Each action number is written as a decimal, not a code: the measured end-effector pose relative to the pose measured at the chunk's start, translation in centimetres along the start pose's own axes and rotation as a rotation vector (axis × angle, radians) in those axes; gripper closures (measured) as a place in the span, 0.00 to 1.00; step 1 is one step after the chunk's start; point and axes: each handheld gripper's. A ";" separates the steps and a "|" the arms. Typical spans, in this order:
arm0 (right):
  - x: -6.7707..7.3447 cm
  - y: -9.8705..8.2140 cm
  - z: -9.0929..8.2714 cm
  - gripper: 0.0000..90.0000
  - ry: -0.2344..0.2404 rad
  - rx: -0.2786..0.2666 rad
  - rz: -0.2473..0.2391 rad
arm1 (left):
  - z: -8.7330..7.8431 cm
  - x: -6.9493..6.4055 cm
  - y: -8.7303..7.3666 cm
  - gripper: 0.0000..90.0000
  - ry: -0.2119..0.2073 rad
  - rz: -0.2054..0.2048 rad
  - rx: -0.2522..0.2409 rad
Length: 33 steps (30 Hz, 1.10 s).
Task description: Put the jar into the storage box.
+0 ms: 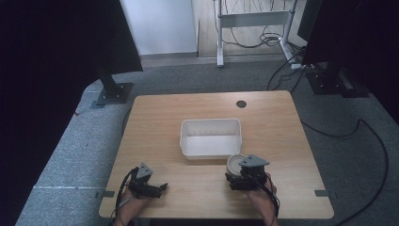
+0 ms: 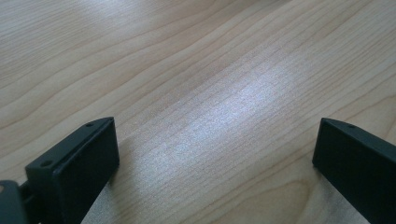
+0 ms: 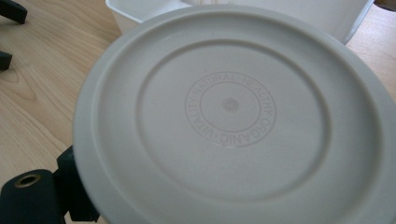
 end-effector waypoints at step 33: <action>0.4 3.9 2.6 0.10 0.021 -0.011 0.003 | 0.0 0.0 0.0 0.00 0.001 0.001 0.001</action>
Point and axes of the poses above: each handheld gripper's, and its own axes: z roughly forward along the jaws, y roughly out of its top, x roughly to its left, and after that the axes turned 4 degrees about z, right-handed
